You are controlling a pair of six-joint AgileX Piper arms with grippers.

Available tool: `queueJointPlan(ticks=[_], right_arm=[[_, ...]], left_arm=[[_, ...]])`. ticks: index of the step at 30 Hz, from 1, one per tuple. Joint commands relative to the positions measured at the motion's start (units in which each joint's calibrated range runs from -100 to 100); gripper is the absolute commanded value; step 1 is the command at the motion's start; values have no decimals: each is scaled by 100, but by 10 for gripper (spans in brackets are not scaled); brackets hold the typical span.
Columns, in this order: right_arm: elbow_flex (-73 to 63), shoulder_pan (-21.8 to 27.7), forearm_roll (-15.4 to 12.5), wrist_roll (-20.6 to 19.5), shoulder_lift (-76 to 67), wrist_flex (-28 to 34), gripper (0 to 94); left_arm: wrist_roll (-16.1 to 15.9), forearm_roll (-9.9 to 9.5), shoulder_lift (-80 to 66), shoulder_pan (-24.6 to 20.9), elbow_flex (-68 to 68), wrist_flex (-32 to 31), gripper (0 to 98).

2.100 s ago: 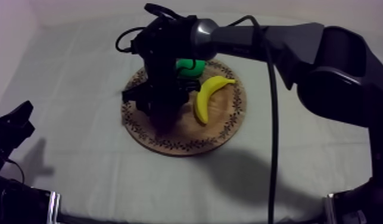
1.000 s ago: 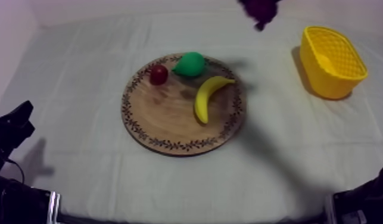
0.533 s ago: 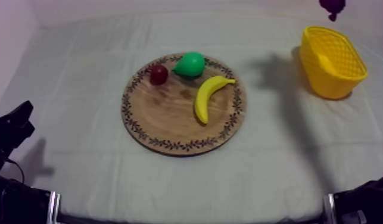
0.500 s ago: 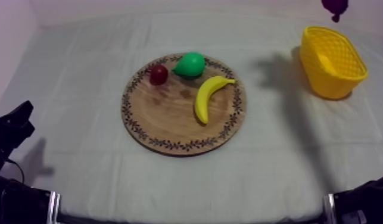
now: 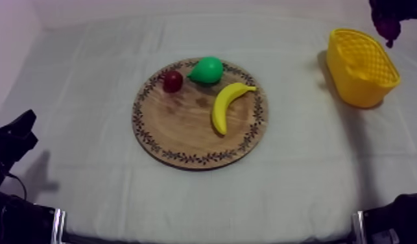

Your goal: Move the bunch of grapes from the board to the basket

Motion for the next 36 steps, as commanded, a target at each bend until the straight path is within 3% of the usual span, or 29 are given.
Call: queueJointPlan(ticks=[1, 17, 23, 26, 30, 36], right_arm=[[64, 56, -38, 42, 204, 0, 352], [-395, 220, -151, 208, 2452, 110, 344], [-754, 330, -186, 255, 2940, 257, 597], [-754, 337, -172, 272, 2936, 199, 668], [-545, 278, -146, 239, 2625, 53, 694], [149, 173, -85, 97, 1452, -403, 647]], left_arm=[[0, -4, 0, 0, -2, -5, 1], [0, -4, 0, 0, -2, -5, 1], [0, -4, 0, 0, -2, -5, 1], [0, -4, 0, 0, -2, -5, 1], [0, -4, 0, 0, -2, -5, 1], [0, -4, 0, 0, -2, -5, 1]])
